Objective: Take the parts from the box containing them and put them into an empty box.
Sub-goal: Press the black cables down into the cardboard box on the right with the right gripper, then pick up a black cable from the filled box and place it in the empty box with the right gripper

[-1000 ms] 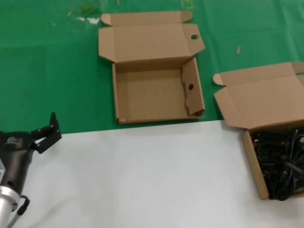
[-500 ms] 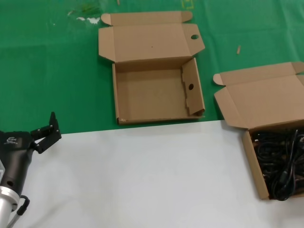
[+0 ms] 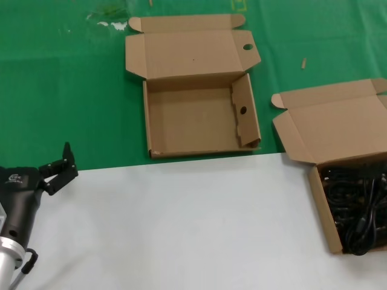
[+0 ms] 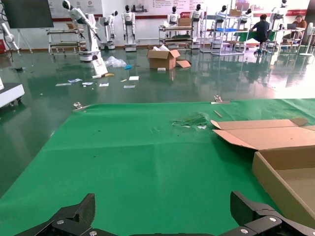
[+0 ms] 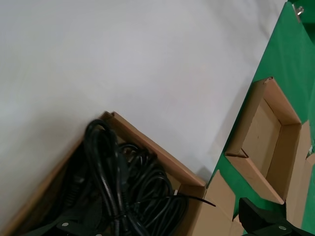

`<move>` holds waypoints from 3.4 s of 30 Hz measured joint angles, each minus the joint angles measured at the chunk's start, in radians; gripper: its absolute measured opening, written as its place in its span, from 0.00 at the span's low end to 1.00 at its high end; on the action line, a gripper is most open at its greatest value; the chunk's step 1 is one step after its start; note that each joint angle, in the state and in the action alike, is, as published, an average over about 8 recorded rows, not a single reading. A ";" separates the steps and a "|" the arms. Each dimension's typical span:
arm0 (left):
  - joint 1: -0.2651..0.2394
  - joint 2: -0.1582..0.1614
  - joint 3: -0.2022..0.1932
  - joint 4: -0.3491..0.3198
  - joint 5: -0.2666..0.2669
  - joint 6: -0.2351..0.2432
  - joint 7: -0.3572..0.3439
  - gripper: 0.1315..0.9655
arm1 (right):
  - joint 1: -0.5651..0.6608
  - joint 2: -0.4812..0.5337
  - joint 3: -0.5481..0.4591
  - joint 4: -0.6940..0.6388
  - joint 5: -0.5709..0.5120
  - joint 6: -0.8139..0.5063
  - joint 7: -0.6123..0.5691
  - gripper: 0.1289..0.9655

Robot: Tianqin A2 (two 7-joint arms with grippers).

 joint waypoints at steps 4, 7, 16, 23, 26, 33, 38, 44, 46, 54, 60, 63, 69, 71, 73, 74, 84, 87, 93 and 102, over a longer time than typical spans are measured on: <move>0.000 0.000 0.000 0.000 0.000 0.000 0.000 1.00 | 0.077 0.000 -0.075 -0.023 -0.018 0.000 0.006 1.00; 0.000 0.000 0.000 0.000 0.000 0.000 0.000 1.00 | 0.116 0.005 -0.120 -0.040 -0.027 -0.007 0.009 0.99; 0.000 0.000 0.000 0.000 0.000 0.000 0.000 1.00 | 0.180 0.037 -0.202 -0.085 -0.038 -0.024 0.011 0.94; 0.000 0.000 0.000 0.000 0.000 0.000 0.000 1.00 | 0.223 0.029 -0.251 -0.108 -0.050 -0.013 0.021 0.85; 0.000 0.000 0.000 0.000 0.000 0.000 0.000 1.00 | 0.238 0.022 -0.271 -0.117 -0.054 -0.012 0.023 0.78; 0.000 0.000 0.000 0.000 0.000 0.000 0.000 1.00 | 0.272 0.006 -0.310 -0.145 -0.060 -0.014 0.018 0.66; 0.000 0.000 0.000 0.000 0.000 0.000 0.000 1.00 | 0.289 -0.003 -0.332 -0.163 -0.064 -0.014 0.016 0.56; 0.000 0.000 0.000 0.000 0.000 0.000 0.000 1.00 | 0.299 -0.002 -0.344 -0.173 -0.066 -0.006 0.020 0.40; 0.000 0.000 0.000 0.000 0.000 0.000 0.000 1.00 | 0.296 0.003 -0.344 -0.171 -0.064 -0.001 0.024 0.35; 0.000 0.000 0.000 0.000 0.000 0.000 0.000 1.00 | 0.260 0.030 -0.326 -0.150 -0.048 0.022 0.036 0.18; 0.000 0.000 0.000 0.000 0.000 0.000 0.000 1.00 | 0.219 0.054 -0.303 -0.120 -0.029 0.037 0.048 0.12; 0.000 0.000 0.000 0.000 0.000 0.000 0.000 1.00 | 0.199 0.070 -0.285 -0.098 -0.011 0.037 0.058 0.11; 0.000 0.000 0.000 0.000 0.000 0.000 0.000 1.00 | 0.172 0.102 -0.228 -0.036 0.052 0.018 0.109 0.11; 0.000 0.000 0.000 0.000 0.000 0.000 0.000 1.00 | 0.173 0.104 -0.209 -0.010 0.078 0.011 0.135 0.11; 0.000 0.000 0.000 0.000 0.000 0.000 0.000 1.00 | 0.187 0.092 -0.199 0.017 0.097 0.012 0.159 0.11; 0.000 0.000 0.000 0.000 0.000 0.000 0.000 1.00 | 0.199 0.079 -0.199 0.029 0.102 0.016 0.170 0.11; 0.000 0.000 0.000 0.000 0.000 0.000 0.000 1.00 | 0.426 -0.232 -0.343 0.040 0.008 0.152 0.158 0.11; 0.000 0.000 0.000 0.000 0.000 0.000 0.000 1.00 | 0.497 -0.344 -0.403 -0.015 -0.029 0.183 0.108 0.11; 0.000 0.000 0.000 0.000 0.000 0.000 0.000 1.00 | 0.614 -0.530 -0.491 -0.190 -0.082 0.227 -0.020 0.11; 0.000 0.000 0.000 0.000 0.000 0.000 0.000 1.00 | 0.729 -0.668 -0.517 -0.474 -0.091 0.244 -0.225 0.11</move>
